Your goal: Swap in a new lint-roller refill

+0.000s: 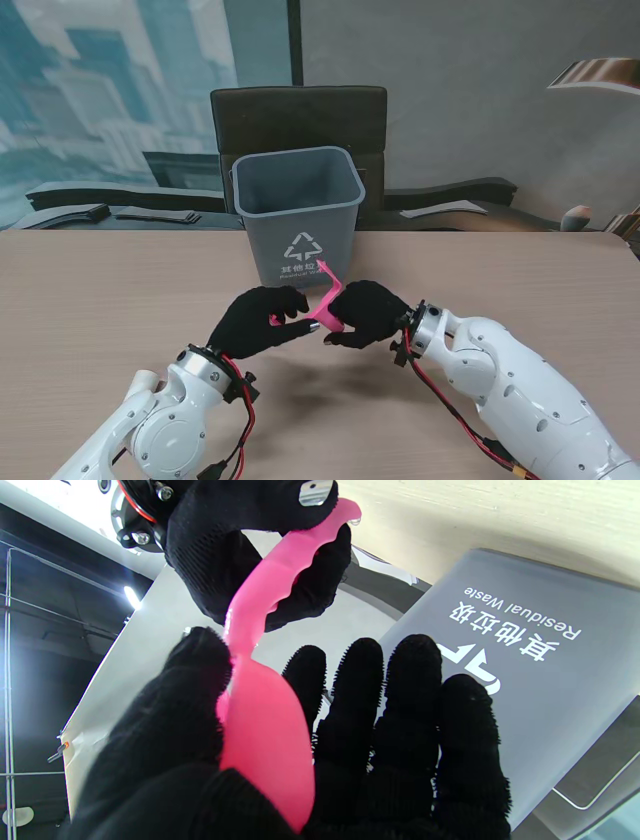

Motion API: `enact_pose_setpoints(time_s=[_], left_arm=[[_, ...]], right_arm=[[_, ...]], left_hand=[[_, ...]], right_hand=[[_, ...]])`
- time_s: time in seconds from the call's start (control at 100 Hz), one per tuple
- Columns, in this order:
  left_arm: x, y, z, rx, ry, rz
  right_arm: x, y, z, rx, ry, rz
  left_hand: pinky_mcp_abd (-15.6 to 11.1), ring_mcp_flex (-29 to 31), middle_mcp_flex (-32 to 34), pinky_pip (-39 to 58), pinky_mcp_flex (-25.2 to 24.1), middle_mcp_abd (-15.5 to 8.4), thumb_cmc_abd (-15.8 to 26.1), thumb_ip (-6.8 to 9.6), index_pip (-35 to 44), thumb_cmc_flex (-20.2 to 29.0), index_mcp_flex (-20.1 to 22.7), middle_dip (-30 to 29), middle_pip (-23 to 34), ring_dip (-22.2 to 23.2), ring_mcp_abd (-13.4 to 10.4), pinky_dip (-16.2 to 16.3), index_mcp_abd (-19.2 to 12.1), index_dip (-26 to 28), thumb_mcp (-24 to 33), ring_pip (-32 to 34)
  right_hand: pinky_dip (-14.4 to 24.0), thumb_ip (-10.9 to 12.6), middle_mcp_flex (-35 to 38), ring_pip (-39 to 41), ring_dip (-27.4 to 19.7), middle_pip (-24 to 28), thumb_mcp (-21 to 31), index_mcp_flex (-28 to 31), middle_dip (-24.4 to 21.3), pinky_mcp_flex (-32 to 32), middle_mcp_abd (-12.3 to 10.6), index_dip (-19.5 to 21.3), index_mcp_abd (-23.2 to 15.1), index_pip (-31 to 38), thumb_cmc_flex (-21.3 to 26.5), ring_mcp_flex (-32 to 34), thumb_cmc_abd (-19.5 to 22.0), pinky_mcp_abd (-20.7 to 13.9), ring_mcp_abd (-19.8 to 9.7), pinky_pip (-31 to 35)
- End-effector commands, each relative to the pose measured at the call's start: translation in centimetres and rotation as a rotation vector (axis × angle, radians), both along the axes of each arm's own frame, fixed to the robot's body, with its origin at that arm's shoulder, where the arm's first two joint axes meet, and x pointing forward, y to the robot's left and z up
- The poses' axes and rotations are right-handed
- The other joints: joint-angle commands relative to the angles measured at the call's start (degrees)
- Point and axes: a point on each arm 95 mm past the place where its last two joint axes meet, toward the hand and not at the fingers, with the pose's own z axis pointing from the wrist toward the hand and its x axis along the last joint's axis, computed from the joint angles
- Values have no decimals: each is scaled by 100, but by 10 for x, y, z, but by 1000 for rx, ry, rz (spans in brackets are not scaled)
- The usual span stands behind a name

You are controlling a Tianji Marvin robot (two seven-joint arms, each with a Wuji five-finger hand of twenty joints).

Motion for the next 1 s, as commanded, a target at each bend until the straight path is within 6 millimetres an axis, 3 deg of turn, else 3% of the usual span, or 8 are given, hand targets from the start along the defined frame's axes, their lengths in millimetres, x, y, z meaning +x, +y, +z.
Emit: enact_pose_setpoints(time_s=[0.0,0.15,0.5,0.7,0.77,0.86,0.99], left_arm=[[-2,-1,-3,6,24,-10],[-2,-2,-4,4,29,-17],[-2,-3,-5,9,37,-31],[-2,-3,-6,13,27,-40],[-2,-3,-6,15,17,-47],[-2,-1,-5,18,1,-50],[-3,0,-5,14,-17,-39]], right_arm=[[-2,7,4,10,-6,24],[-1,9,2,19,-9,28],[-2,12,1,48,-11,22],[-3,12,-1,67,-2,14],[-3,11,-1,76,-3,6],[-4,7,-3,96,-12,-14],[-6,-2,-4,110,-16,-46]], left_hand=[[-32,260,270,274,23,-157,-225,77,366,828,106,234,132,3,17,-62,-178,-228,401,263],[-20,474,432,374,135,-185,-446,130,626,1019,143,277,180,-32,-224,-81,-219,-333,708,351],[-29,535,653,441,184,-181,-775,319,635,918,174,560,-174,-89,-182,-122,-182,-431,1707,347],[-38,686,862,568,322,-147,-694,398,793,1197,292,773,-189,-70,-170,-95,-235,-402,2265,494],[-70,657,795,616,309,-112,-635,400,970,1273,191,1069,-57,16,-169,-79,-289,-289,2339,639],[-89,612,726,619,280,-108,-539,382,1066,1344,54,1289,-24,81,-178,-75,-310,-145,2283,691],[-110,584,687,621,255,-117,-485,368,1093,1384,-14,1404,-25,120,-194,-72,-314,-46,2208,710]], right_hand=[[81,6,188,90,47,-10,494,207,65,57,5,-86,-762,118,407,143,418,-254,-1671,153],[81,7,187,64,39,-19,490,212,63,64,-10,-102,-770,122,400,140,427,-263,-1677,148],[76,9,188,-1,18,-39,480,207,51,85,-38,-124,-785,127,394,146,433,-275,-1697,134],[70,2,168,-95,-19,-53,445,179,41,86,-59,-137,-805,116,373,139,475,-289,-1720,122],[-18,29,37,-792,-349,-271,166,60,-135,-13,-184,-284,-908,-34,379,109,646,-398,-1660,-18],[-114,35,-468,-1797,-687,-726,-192,-411,-690,-323,-365,-804,-1139,-78,599,-406,754,-546,-1466,-168],[-234,51,-1450,-3198,-1161,-1331,-825,-1112,-1428,-894,-522,-1092,-1097,-488,74,-1358,654,-704,-1301,-470]])
